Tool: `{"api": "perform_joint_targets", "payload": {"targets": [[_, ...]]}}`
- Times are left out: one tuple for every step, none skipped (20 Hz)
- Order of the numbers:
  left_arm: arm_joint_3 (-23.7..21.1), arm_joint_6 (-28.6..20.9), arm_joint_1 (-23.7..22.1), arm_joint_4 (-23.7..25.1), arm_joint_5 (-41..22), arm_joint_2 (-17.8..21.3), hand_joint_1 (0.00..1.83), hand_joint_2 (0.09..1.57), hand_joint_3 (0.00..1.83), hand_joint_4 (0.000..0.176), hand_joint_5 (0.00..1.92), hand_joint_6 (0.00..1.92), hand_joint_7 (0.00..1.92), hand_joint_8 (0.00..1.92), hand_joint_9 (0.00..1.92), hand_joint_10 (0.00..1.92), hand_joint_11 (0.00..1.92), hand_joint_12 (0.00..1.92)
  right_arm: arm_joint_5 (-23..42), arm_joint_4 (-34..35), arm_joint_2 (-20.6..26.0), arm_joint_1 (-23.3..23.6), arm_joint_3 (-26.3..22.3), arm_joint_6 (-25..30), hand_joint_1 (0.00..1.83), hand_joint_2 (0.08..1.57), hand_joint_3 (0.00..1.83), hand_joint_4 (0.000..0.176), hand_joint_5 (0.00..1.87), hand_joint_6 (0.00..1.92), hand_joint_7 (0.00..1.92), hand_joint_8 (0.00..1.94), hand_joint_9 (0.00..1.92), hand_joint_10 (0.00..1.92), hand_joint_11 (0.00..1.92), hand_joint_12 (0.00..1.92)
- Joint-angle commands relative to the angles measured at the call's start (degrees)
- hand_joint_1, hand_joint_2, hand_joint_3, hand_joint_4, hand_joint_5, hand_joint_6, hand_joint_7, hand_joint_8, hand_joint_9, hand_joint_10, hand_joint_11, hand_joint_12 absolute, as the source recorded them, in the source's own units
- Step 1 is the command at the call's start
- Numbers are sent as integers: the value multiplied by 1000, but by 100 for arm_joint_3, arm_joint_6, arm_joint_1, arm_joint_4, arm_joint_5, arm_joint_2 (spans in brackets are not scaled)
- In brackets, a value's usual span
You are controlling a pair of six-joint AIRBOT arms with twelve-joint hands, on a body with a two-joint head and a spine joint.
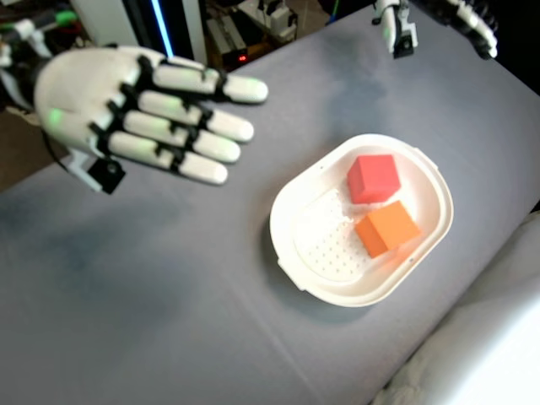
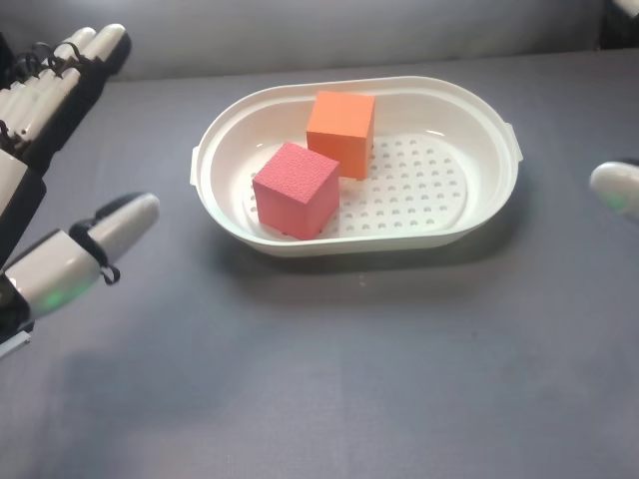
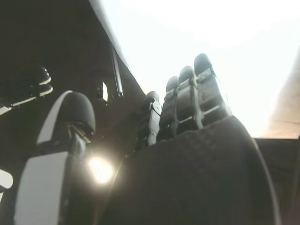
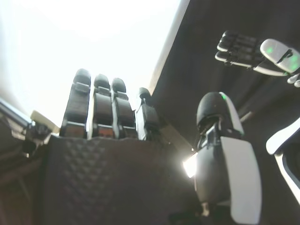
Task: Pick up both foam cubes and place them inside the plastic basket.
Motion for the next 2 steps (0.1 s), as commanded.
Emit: {"api": "perform_joint_targets", "payload": {"targets": [[-9,-11,-63,82,-735,104,718,1242,0,165,0,0,0,0,27,8,0,662,943,-100,100,-2,11,132,226,1244,3,45,0,0,0,0,0,0,1,1],[-13,-5,-108,142,-735,129,749,1240,0,163,0,0,0,0,32,7,0,517,1070,-134,145,-27,8,195,284,1262,8,8,0,0,0,0,0,0,0,0]]}}
